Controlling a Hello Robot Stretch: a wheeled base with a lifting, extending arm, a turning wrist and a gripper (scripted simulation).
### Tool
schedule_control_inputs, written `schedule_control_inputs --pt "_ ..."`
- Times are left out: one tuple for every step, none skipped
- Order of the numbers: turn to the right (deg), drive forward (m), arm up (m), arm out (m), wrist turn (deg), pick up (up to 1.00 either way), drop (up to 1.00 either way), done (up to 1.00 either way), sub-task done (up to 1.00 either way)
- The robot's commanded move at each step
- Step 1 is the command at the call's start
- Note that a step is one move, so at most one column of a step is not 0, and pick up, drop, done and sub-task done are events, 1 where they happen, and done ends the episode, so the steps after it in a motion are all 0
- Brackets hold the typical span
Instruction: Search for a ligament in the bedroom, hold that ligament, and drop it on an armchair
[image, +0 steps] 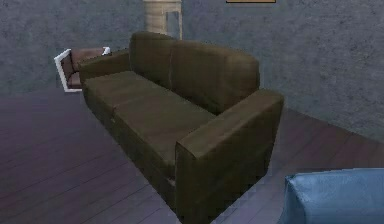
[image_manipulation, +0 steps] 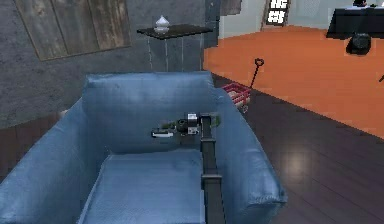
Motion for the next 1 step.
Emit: schedule_control_inputs --pt "0.0 0.00 -0.32 0.00 0.0 0.00 0.00 0.00 0.00"
